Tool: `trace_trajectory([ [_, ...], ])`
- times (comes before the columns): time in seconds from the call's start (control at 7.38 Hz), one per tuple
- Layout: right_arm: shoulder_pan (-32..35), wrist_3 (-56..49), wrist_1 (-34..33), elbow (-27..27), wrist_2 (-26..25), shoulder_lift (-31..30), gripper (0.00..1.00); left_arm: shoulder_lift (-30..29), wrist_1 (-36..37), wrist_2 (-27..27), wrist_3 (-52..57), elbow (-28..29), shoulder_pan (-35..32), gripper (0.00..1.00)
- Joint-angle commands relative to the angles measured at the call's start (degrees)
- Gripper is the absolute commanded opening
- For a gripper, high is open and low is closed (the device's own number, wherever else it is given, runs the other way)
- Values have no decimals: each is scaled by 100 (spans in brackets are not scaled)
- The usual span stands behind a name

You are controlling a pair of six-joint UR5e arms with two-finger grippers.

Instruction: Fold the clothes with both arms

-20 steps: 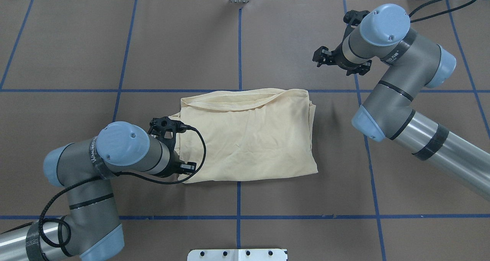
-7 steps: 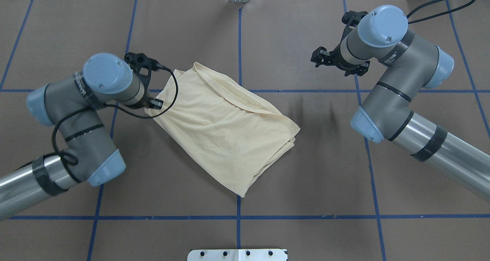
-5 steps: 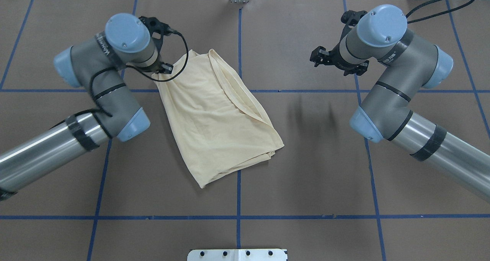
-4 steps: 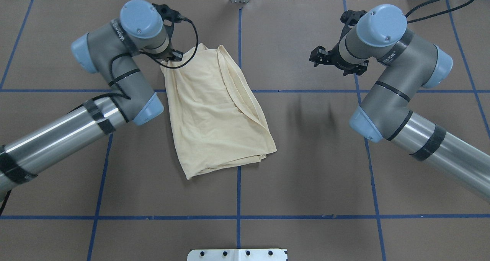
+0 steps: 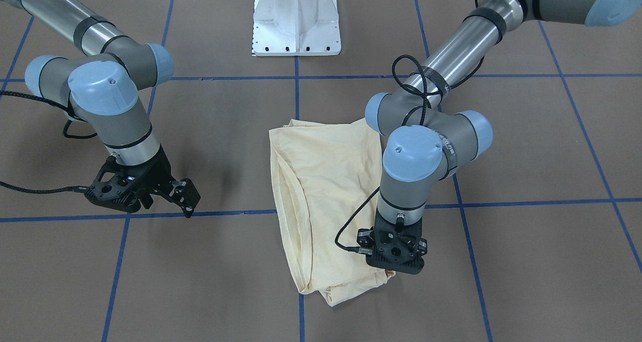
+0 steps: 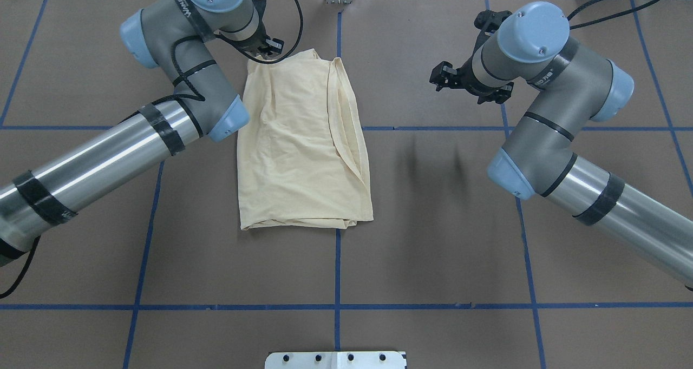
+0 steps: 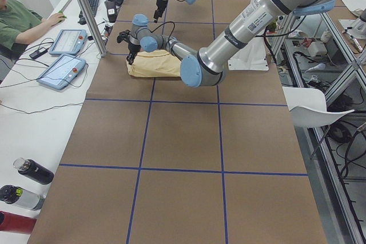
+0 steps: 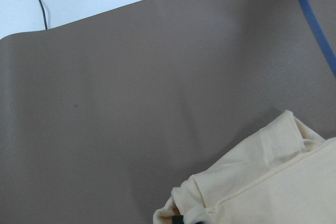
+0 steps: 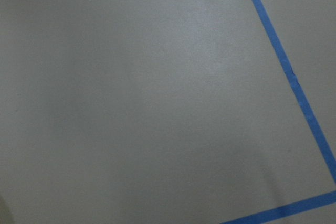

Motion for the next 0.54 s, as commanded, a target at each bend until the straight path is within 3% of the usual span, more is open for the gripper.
trace_trajectory([
  [0.0, -357, 509, -176, -96, -40, 597, 100, 964, -90, -853, 262, -1237, -201, 100],
  [0.14, -594, 478, -638, -366, -171, 1131, 100, 1299, -82, -961, 352, -1617, -219, 100],
  [0.41, -1025, 338, -950, -2196, -645, 2632, 100, 1452, -82, -1023, 353, -1823, -219, 100],
])
